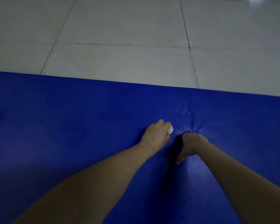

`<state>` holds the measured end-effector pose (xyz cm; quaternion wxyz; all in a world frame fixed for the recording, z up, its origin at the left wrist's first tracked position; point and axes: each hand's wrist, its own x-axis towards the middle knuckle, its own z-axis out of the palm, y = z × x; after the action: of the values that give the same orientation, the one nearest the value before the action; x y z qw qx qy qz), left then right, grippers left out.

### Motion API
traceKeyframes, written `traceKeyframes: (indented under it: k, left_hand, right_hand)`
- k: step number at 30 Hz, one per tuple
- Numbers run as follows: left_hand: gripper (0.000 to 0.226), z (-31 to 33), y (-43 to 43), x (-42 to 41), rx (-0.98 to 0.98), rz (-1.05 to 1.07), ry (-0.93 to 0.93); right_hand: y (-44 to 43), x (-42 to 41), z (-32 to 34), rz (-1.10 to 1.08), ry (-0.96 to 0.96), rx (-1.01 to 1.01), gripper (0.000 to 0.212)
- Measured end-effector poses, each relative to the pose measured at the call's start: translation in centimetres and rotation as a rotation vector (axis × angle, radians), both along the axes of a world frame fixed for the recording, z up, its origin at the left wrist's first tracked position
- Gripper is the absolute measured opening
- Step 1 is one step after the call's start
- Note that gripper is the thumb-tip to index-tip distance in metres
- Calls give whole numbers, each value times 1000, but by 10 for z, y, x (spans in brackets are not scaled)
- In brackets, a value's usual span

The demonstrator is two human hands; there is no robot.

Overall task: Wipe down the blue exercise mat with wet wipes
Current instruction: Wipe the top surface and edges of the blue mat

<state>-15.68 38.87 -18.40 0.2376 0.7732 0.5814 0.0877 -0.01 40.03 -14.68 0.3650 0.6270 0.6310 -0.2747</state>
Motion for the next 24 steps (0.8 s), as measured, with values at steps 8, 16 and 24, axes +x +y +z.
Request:
traceKeyframes:
  k: [8, 16, 24]
  left_hand:
    - [6, -4, 4, -107, 156, 179, 201]
    - [11, -14, -9, -223, 109, 614, 285]
    - [17, -20, -14, -123, 167, 421, 160]
  right_hand:
    - [-2, 5, -5, -4, 42, 35, 107]
    - [-7, 8, -2, 10, 42, 46, 106]
    - [-7, 6, -2, 23, 36, 52, 98]
